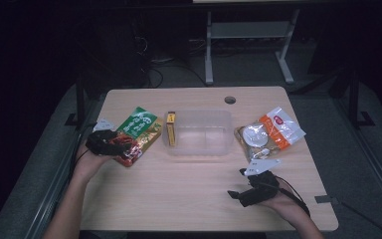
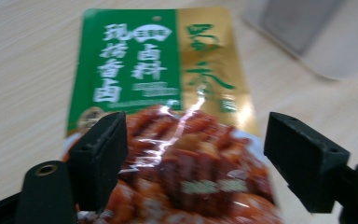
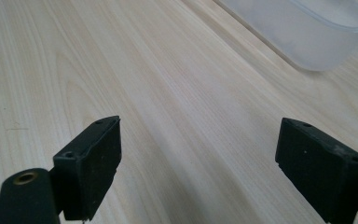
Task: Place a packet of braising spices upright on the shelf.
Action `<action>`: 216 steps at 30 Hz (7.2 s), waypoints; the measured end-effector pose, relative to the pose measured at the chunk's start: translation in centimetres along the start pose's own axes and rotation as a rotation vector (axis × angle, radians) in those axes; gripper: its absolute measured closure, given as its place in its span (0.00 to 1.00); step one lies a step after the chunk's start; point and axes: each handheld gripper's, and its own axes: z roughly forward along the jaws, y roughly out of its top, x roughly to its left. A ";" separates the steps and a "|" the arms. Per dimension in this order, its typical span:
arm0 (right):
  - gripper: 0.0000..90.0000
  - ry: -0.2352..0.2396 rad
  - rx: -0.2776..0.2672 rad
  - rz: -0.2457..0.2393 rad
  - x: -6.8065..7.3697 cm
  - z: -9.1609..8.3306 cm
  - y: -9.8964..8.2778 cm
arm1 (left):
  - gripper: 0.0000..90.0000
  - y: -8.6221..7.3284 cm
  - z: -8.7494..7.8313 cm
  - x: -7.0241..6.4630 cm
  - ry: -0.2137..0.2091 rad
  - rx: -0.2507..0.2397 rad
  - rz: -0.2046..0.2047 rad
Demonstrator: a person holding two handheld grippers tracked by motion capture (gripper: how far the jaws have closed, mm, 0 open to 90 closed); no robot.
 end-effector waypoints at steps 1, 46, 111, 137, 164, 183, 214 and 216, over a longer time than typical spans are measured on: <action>0.16 0.000 0.002 0.005 0.0 0.1 0.0 | 0.20 0.1 0.6 0.9 -0.001 0.010 -0.010; 0.17 0.043 0.070 -0.020 0.2 1.2 -0.4 | 0.75 -2.2 3.9 4.9 -0.016 0.072 -0.048; 0.12 0.165 0.053 0.045 -0.4 0.7 0.4 | 1.00 -5.6 -10.3 -0.2 -0.194 -0.093 -0.047; 0.17 0.147 0.020 0.104 -2.0 -0.3 0.5 | 1.00 -2.3 -8.4 -7.9 -0.428 -0.134 0.128; 0.32 0.288 -0.131 0.106 -4.7 -0.2 3.1 | 1.00 3.4 -1.9 -14.1 -0.587 -0.075 0.349; 0.55 0.409 -0.105 0.055 -4.6 3.4 5.7 | 1.00 4.5 -0.1 -15.8 -0.661 -0.077 0.418; 1.00 0.496 -0.105 0.075 -4.9 2.9 5.4 | 0.96 4.0 0.0 -15.5 -0.670 -0.102 0.411; 1.00 0.488 -0.105 0.064 -4.9 2.8 5.4 | 0.95 3.9 0.1 -15.6 -0.649 -0.090 0.426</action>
